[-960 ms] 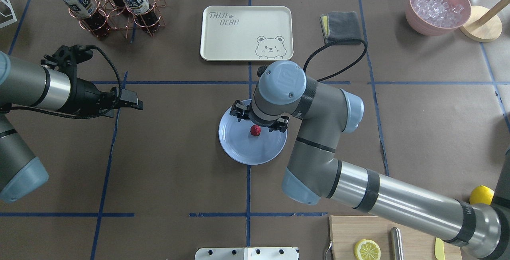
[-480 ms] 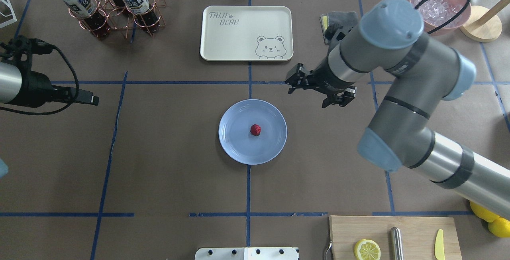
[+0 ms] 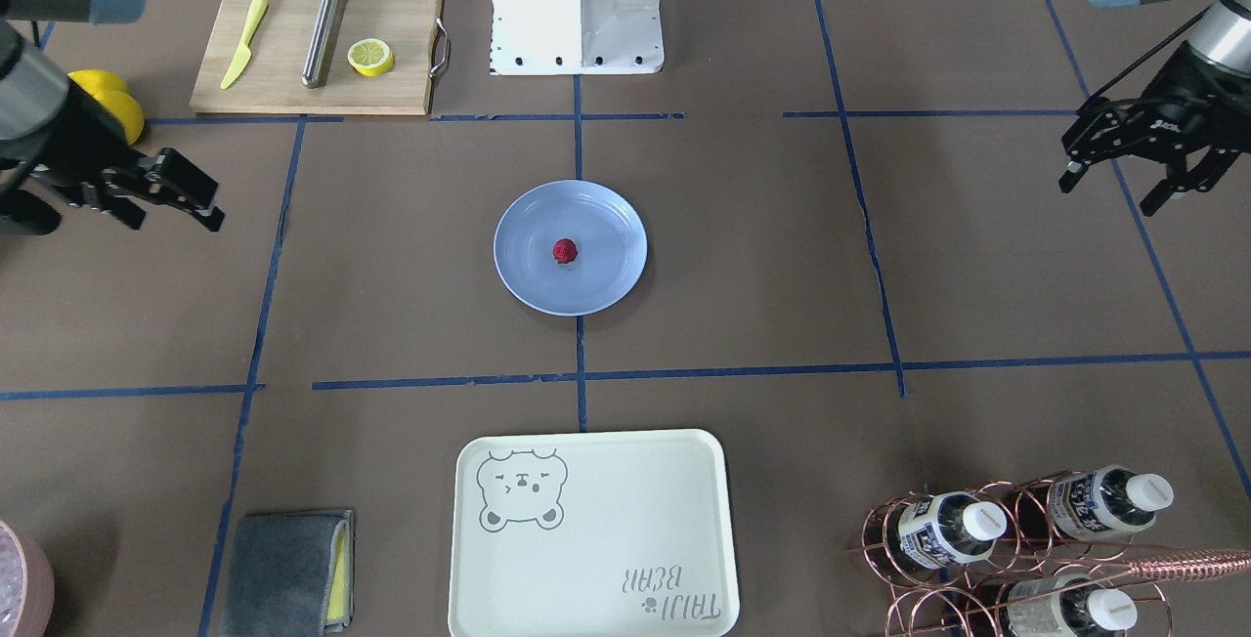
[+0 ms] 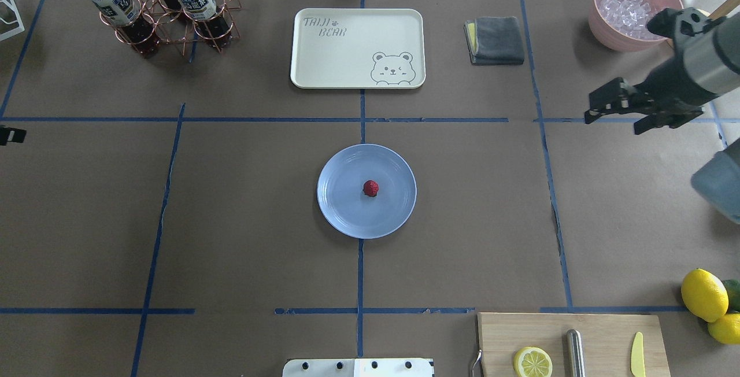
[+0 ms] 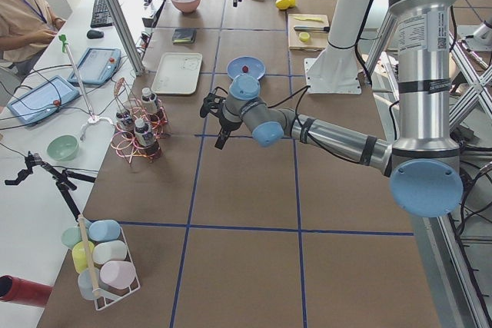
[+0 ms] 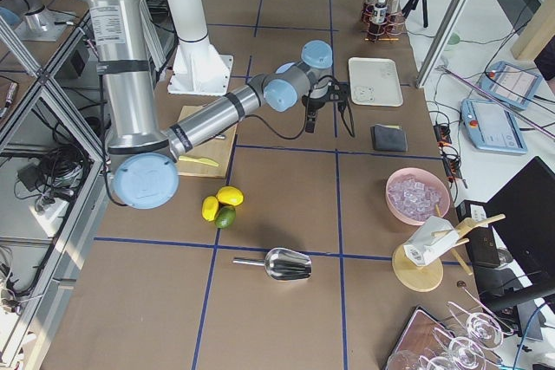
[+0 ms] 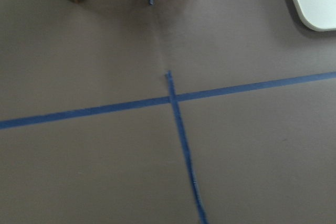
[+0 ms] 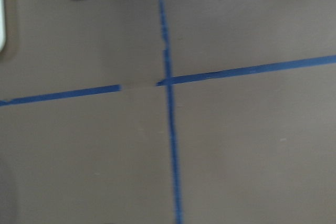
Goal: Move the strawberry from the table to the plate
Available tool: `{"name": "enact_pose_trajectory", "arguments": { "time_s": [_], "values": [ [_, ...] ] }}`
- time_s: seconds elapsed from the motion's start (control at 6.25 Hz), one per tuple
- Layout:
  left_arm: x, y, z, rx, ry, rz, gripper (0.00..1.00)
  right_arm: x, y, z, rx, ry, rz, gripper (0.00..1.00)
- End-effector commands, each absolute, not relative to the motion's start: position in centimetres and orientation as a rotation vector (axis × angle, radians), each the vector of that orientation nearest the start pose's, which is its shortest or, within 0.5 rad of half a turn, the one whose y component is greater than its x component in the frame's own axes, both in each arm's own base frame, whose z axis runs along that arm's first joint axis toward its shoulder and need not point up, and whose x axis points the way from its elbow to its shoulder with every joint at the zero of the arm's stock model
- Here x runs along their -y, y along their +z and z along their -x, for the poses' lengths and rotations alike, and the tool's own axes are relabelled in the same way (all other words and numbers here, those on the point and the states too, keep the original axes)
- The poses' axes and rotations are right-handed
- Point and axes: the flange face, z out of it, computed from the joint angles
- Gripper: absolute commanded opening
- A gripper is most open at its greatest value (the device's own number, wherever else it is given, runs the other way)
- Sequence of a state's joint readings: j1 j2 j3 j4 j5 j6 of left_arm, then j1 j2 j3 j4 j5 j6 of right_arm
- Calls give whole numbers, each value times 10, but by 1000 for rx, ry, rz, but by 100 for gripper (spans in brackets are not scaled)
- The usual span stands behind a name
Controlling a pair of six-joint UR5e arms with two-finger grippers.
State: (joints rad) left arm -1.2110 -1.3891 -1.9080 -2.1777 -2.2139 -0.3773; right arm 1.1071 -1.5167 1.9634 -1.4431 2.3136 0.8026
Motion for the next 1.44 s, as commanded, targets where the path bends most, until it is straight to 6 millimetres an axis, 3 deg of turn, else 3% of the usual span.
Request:
{"name": "enact_pose_trajectory", "arguments": {
  "time_s": [0.0, 0.16, 0.32, 0.64, 0.96, 1.28],
  "values": [
    [429, 549, 3, -758, 308, -481, 100, 448, 533, 44, 800, -55, -53, 100],
    [428, 568, 38, -715, 319, -413, 100, 443, 559, -2, 778, -86, -39, 100],
    [440, 590, 52, -709, 309, -314, 100, 438, 573, -31, 794, -101, -25, 100],
    [437, 586, 54, -738, 281, -269, 100, 425, 591, -36, 809, -91, 13, 100],
    [434, 587, 57, -736, 282, -283, 100, 398, 606, -38, 809, -120, 28, 100],
    [442, 581, 57, -729, 301, -331, 100, 405, 598, -36, 812, -124, 12, 100]
  ]
}}
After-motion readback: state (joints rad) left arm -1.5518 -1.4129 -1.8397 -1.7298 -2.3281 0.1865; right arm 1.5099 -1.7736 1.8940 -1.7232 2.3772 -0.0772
